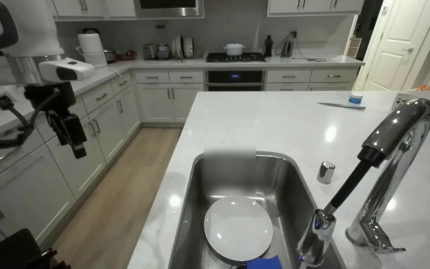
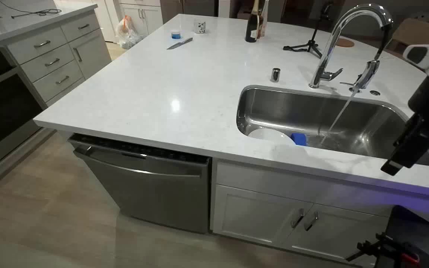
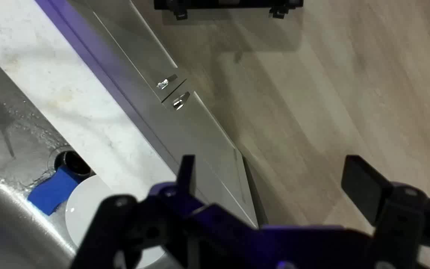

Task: Move the faucet nozzle to the center

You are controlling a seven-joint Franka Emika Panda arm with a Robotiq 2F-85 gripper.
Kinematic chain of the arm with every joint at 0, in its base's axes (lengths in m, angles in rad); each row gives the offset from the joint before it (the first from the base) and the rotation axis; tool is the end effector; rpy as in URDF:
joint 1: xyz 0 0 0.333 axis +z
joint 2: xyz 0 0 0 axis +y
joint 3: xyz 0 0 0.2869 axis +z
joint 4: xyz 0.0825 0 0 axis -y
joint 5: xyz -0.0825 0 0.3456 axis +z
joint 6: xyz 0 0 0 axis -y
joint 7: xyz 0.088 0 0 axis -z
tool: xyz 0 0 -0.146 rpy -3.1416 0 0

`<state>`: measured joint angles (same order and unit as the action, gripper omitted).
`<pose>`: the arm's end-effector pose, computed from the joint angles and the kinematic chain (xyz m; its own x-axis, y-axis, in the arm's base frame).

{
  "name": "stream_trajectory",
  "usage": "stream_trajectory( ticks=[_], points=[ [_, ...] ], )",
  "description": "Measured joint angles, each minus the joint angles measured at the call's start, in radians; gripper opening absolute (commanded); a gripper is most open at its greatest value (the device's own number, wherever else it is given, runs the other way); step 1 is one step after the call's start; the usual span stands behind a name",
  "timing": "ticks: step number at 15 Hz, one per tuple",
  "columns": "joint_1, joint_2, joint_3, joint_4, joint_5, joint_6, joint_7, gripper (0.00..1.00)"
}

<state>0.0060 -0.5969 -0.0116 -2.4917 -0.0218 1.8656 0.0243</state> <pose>0.3446 -0.0044 0.4363 0.9994 -0.0214 -0.0289 -0.0209 -0.9997 0.0149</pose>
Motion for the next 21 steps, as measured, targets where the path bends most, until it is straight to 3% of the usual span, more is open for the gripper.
stream_trajectory(
  ticks=[16,21],
  points=[
    [-0.002,0.002,-0.001,0.0,-0.001,0.0,0.001,1.0],
    [-0.063,0.092,-0.02,0.027,-0.043,0.094,0.031,1.0]
  ],
)
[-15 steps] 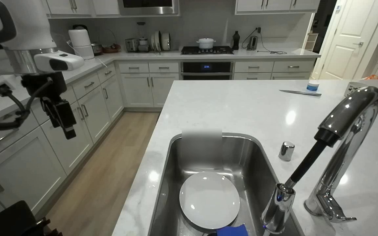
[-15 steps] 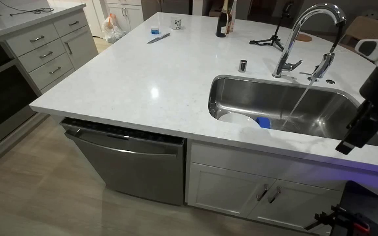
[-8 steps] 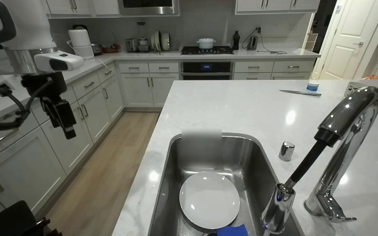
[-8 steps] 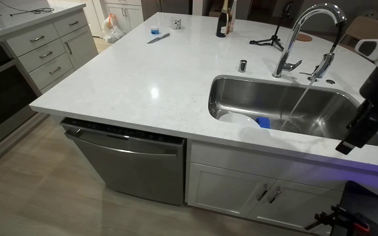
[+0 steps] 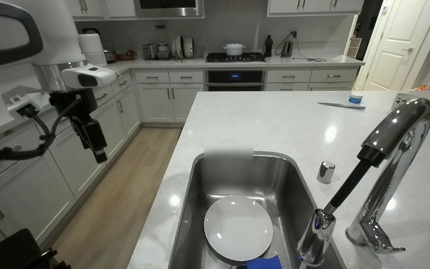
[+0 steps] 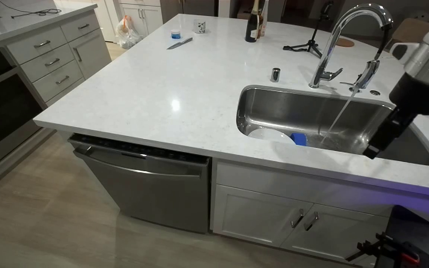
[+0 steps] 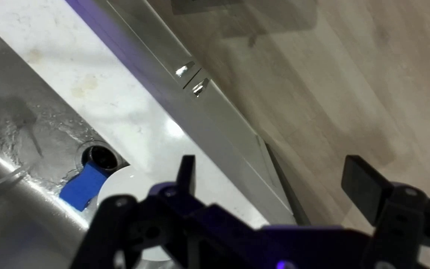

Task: Move the faucet nozzle to the center

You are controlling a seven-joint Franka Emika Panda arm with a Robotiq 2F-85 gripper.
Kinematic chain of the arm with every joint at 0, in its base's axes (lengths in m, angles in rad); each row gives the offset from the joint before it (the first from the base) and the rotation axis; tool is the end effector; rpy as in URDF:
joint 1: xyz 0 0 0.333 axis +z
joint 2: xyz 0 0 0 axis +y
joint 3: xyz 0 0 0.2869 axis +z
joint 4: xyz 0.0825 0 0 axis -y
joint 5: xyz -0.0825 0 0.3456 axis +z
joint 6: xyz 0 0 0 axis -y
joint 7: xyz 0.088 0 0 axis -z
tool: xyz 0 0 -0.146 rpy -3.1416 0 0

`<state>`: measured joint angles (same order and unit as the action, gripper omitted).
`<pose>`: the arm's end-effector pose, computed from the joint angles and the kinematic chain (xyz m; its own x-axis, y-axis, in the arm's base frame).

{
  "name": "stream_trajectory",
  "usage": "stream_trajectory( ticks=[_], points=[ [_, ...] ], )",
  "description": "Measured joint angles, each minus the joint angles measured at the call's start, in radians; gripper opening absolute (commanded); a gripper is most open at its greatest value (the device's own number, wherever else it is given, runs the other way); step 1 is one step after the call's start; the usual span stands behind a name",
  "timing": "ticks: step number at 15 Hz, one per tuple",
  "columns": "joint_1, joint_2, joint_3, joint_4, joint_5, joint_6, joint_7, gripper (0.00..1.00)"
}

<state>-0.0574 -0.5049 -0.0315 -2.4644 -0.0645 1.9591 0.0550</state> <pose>0.3705 -0.0395 0.4233 0.9933 -0.1152 0.0015 -0.1152 -0.9923 0.0444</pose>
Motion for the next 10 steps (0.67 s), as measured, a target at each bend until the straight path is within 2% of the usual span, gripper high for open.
stream_trajectory(
  ticks=[5,10],
  points=[
    [-0.092,0.178,-0.012,0.113,-0.119,0.126,0.129,1.0],
    [-0.143,0.354,-0.028,0.296,-0.239,0.134,0.307,1.0]
  ],
)
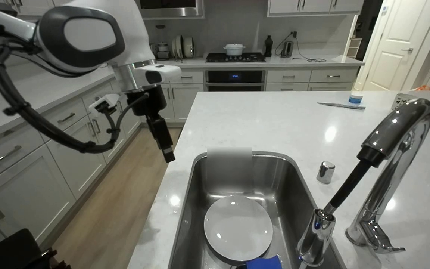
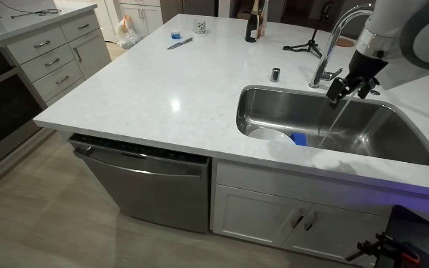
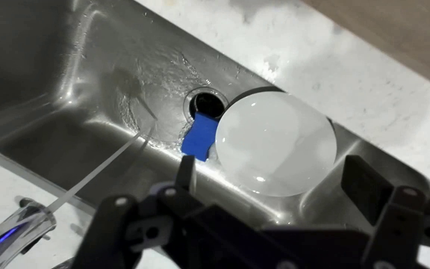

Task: Move the faucet nozzle to the center

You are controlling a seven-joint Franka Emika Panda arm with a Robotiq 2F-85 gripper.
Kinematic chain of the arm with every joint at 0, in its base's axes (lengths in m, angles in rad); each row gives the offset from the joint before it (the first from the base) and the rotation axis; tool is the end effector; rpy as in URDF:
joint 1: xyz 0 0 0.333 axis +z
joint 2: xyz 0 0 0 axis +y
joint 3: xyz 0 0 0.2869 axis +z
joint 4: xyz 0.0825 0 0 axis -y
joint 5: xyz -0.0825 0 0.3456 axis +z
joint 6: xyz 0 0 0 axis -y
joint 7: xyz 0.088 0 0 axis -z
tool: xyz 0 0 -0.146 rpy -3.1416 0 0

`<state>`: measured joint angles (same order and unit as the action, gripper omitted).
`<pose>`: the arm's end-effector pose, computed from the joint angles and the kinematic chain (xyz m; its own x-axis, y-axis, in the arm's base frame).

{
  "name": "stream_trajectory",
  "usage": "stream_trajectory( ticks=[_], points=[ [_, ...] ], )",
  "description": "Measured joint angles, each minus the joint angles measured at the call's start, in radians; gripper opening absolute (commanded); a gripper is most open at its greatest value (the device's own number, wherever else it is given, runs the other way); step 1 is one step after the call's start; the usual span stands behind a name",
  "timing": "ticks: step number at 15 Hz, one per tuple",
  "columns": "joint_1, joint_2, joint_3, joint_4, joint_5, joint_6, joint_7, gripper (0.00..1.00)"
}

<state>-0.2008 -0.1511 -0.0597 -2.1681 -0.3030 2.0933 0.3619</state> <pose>0.4634 -0.1495 0.4185 0.8851 -0.4422 0.1454 -0.4648 -0.8567 0.2236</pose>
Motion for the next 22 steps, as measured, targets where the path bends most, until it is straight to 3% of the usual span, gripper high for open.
stream_trajectory(
  ticks=[5,11,19,22],
  points=[
    [-0.001,0.091,-0.031,0.167,-0.058,-0.068,0.119,1.0],
    [-0.001,0.107,-0.055,0.284,-0.129,-0.203,0.226,1.0],
    [-0.026,0.104,-0.148,0.332,-0.137,-0.216,0.209,1.0],
    [-0.034,0.103,-0.154,0.335,-0.133,-0.215,0.208,1.0]
  ],
)
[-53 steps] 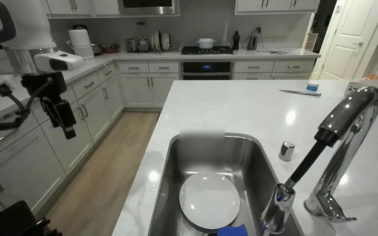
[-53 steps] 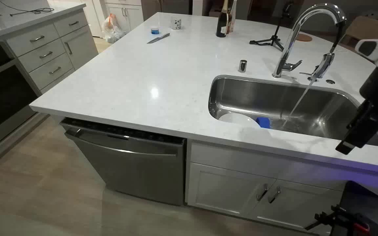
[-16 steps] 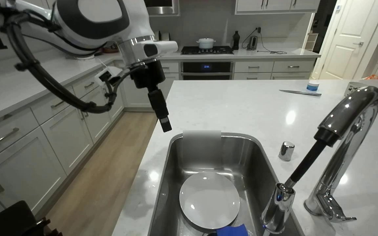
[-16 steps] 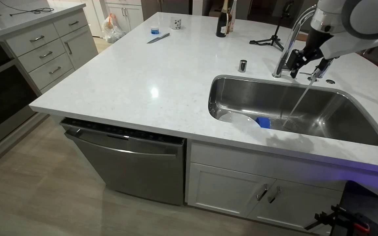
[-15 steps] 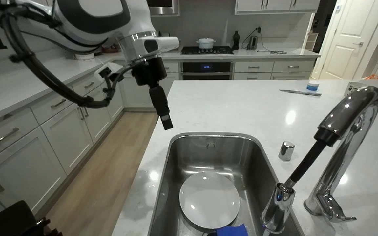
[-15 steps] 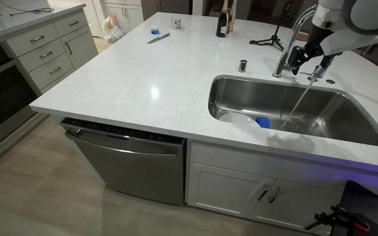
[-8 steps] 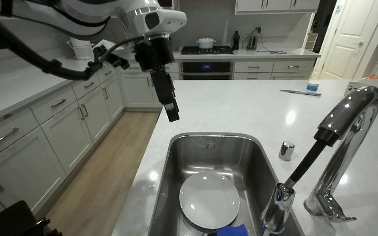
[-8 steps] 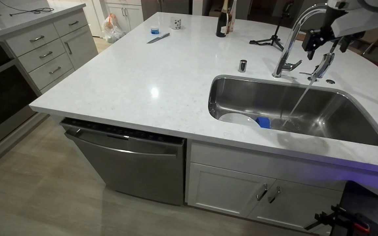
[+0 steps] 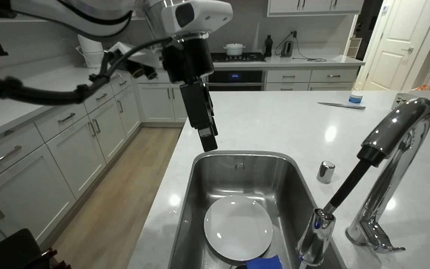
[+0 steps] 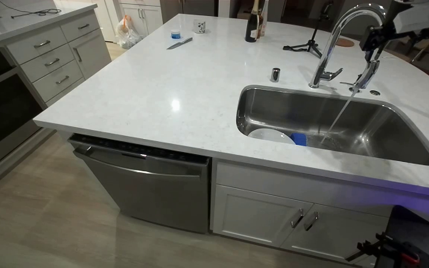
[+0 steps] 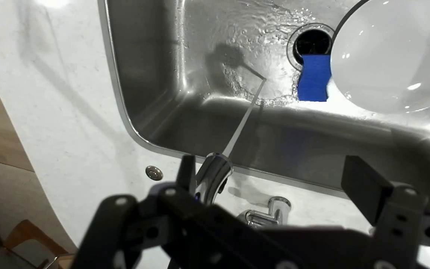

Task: Move the faucet nozzle to the center

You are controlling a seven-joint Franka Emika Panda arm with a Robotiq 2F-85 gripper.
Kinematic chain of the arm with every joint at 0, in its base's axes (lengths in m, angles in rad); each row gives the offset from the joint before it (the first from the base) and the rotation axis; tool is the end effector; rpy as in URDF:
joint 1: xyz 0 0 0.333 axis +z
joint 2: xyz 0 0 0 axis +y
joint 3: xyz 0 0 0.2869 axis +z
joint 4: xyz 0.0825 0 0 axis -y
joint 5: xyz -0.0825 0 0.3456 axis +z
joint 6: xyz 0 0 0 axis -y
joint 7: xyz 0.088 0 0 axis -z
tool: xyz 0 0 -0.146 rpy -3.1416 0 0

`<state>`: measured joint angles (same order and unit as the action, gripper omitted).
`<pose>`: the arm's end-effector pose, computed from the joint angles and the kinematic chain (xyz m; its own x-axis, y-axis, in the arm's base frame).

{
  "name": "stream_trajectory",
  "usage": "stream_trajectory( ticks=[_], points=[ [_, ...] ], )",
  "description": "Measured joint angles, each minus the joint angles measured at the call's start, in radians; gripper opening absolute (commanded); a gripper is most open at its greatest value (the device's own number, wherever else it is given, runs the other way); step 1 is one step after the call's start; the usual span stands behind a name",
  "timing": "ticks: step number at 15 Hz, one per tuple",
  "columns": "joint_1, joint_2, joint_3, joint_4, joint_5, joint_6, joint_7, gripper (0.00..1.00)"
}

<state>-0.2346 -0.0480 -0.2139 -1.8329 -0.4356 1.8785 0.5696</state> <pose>0.4541 -0.2730 0.5028 0.6284 -0.7284 0.2729 -0.7747 -0.5545 0.3037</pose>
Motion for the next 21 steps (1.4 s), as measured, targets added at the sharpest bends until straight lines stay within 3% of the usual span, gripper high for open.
stream_trajectory(
  ticks=[5,14,21],
  points=[
    [0.001,0.009,0.0,0.012,0.001,0.0,0.007,1.0],
    [-0.035,0.156,-0.073,0.263,0.089,-0.004,0.023,1.0],
    [-0.081,0.262,-0.121,0.429,0.128,-0.08,-0.124,1.0]
  ],
)
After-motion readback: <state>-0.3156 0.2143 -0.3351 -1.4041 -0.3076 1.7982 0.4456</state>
